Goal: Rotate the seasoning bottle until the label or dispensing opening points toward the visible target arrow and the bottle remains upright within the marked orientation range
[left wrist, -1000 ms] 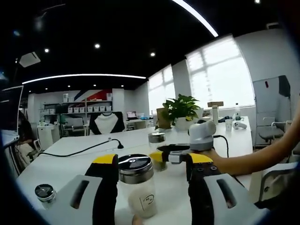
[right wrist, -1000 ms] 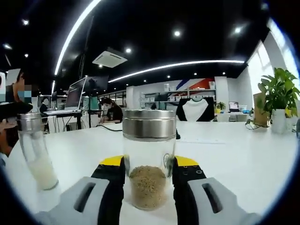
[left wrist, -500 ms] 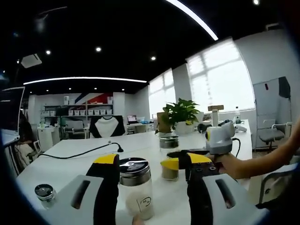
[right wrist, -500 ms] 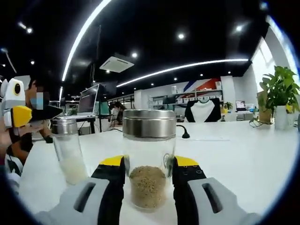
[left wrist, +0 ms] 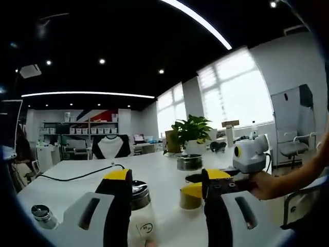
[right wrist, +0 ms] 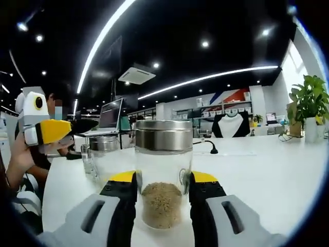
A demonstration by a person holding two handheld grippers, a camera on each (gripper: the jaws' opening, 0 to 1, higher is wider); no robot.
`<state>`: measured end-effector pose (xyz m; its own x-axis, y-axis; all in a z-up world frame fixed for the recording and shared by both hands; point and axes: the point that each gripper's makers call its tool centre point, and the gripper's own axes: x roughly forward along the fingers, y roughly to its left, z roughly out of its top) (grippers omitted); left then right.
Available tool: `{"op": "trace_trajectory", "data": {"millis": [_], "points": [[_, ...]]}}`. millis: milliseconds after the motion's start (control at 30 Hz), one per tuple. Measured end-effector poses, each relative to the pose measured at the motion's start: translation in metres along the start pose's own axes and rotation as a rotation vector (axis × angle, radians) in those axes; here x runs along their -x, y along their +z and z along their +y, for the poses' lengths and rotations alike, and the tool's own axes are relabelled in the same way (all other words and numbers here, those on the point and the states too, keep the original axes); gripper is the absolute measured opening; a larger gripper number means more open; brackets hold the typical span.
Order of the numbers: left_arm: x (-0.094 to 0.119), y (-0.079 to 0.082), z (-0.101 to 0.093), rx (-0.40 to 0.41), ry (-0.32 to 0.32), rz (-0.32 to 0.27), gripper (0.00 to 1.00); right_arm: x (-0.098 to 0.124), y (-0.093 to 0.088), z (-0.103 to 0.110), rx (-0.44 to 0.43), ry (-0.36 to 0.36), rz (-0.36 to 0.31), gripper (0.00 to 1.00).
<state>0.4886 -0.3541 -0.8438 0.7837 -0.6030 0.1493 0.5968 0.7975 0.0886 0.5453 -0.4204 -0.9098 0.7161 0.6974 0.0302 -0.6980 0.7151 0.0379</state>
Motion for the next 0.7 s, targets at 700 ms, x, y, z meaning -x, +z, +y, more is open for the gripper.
{"op": "trace_trajectory", "data": {"millis": [700], "points": [[-0.025, -0.015, -0.051, 0.080, -0.267, 0.044, 0.50, 0.025, 0.002, 0.052, 0.029, 0.150, 0.013, 0.37]]}}
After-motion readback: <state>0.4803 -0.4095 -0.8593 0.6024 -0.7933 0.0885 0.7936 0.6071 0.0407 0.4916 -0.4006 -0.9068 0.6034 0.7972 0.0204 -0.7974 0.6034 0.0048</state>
